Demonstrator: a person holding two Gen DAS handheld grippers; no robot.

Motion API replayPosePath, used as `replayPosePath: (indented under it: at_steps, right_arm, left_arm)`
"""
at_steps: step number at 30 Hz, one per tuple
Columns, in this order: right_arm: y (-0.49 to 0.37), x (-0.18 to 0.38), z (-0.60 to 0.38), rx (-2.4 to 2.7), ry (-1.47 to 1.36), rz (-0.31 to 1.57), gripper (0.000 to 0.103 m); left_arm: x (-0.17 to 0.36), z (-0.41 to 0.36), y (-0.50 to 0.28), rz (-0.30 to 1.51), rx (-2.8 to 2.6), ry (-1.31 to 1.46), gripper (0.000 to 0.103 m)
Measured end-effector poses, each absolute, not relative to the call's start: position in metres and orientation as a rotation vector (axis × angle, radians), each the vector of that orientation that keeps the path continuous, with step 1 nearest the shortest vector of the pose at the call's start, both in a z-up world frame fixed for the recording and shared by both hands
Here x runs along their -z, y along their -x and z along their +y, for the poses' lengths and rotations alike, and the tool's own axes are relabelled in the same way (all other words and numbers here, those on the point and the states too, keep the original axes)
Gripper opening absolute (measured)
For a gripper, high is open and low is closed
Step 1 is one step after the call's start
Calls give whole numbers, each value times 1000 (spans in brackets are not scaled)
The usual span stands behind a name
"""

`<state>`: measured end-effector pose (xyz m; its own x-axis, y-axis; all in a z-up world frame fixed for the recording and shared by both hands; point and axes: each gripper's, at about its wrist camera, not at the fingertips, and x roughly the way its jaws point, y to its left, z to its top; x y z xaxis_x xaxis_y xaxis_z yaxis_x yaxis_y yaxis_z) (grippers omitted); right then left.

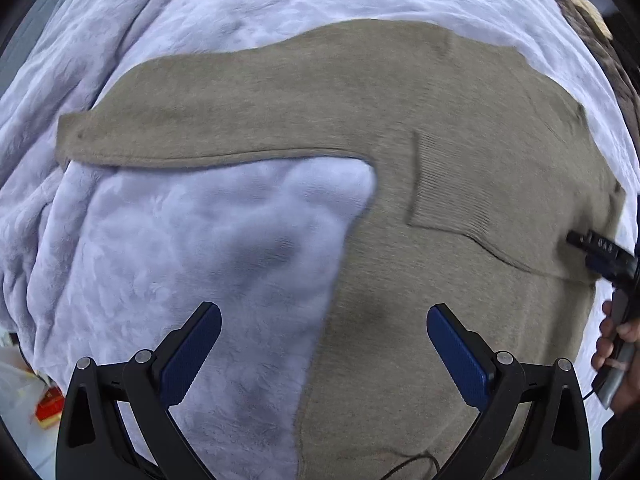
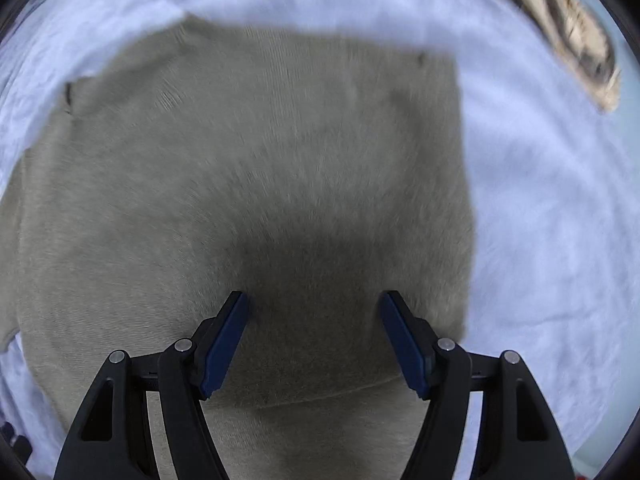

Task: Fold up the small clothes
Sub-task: 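Grasp the other sleeve cuff with the left gripper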

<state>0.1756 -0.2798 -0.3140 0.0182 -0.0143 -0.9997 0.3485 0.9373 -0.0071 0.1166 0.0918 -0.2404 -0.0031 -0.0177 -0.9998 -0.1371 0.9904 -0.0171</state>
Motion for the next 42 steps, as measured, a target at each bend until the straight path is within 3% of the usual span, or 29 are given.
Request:
replayPosePath:
  at_steps: [5, 16, 24, 30, 33, 35, 36, 37, 38, 42]
  right_arm:
    - [-182, 289, -250, 269, -196, 1452, 78]
    - [-128, 227, -119, 27, -6, 1416, 78]
    - [-86, 193, -72, -50, 160, 1389, 78]
    - [-79, 187, -71, -13, 158, 1400, 78]
    - [-73, 186, -76, -3, 166, 1403, 78]
    - [-70, 181, -76, 4, 171, 1397, 78]
    - [-68, 178, -77, 6, 169, 1395, 78]
    - [-66, 175, -77, 8, 167, 1394, 78]
    - [-65, 173, -77, 10, 167, 1392, 78]
    - [-56, 165, -75, 10, 179, 1389, 78]
  left_arm:
    - [245, 162, -134, 1516, -213, 262, 103]
    - [295, 374, -157, 1299, -426, 930, 103]
    - [301, 438, -129, 1160, -326, 1210, 103]
    - [319, 431, -139, 1231, -263, 1196, 102]
    - [317, 420, -137, 1159, -219, 1274, 68]
    - [317, 417, -138, 1156, -215, 1280, 65]
    - [317, 413, -141, 1172, -227, 1269, 59]
    - [315, 415, -140, 1171, -220, 1278, 41]
    - [312, 417, -140, 1152, -200, 1302, 36]
    - [297, 409, -159, 1073, -286, 1281, 31]
